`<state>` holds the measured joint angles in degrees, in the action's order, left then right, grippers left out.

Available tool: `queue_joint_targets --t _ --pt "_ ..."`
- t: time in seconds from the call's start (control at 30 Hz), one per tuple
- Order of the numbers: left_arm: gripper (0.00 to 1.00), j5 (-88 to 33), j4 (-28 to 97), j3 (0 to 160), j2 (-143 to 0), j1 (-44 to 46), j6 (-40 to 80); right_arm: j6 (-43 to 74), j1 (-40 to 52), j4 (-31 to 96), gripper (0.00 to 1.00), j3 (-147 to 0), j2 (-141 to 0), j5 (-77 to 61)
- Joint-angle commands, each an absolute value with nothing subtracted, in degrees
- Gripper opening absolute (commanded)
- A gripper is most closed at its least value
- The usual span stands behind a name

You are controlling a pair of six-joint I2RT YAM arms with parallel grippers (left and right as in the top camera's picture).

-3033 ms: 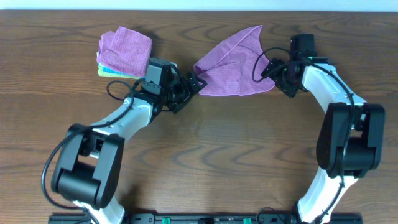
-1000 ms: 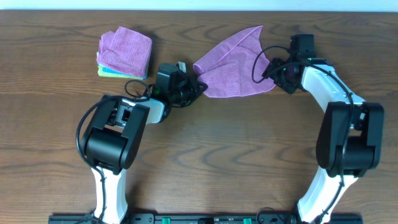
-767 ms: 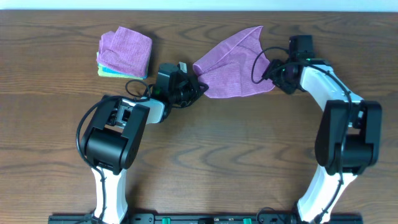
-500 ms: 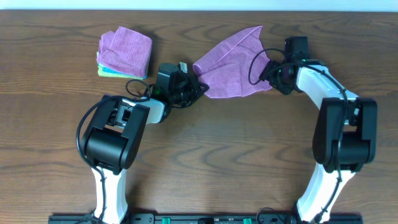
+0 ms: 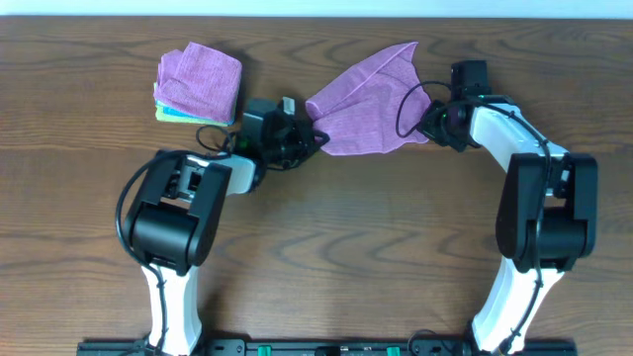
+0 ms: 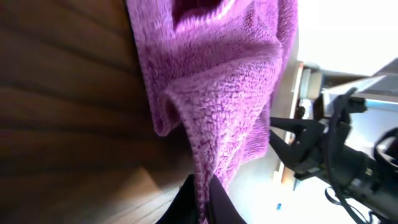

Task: Fold the cloth
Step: 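Grasp the cloth's left corner with the left gripper, then stretch the cloth between both grippers and lay it flat on the table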

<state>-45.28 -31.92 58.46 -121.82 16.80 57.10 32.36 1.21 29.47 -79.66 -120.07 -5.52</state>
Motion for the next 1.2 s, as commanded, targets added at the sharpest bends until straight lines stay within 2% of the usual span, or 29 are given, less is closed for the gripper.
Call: queue_joint_targets --t 0.0,0.33,0.53,0.9,1.17 --pt "0.06 -52.47 -31.97 58.04 -122.45 14.15 54.48 30.55 1.80 32.23 0.01 -78.96 -121.38 -4.95" --pt "0.06 -68.93 -31.73 58.02 -120.62 9.02 53.30 30.35 6.09 42.63 0.01 -78.96 -115.02 -6.02" --pt "0.06 -74.52 -30.68 58.02 -114.54 8.51 53.28 30.39 9.06 46.35 0.01 -78.96 -107.37 -6.24" --pt "0.06 -75.85 -19.05 58.02 -100.53 5.32 48.84 31.16 9.85 52.71 0.01 -78.96 -89.25 -6.55" --pt "0.06 -66.98 -17.32 58.06 -97.36 4.29 51.24 32.10 9.82 45.98 0.01 -78.96 -84.60 -6.02"
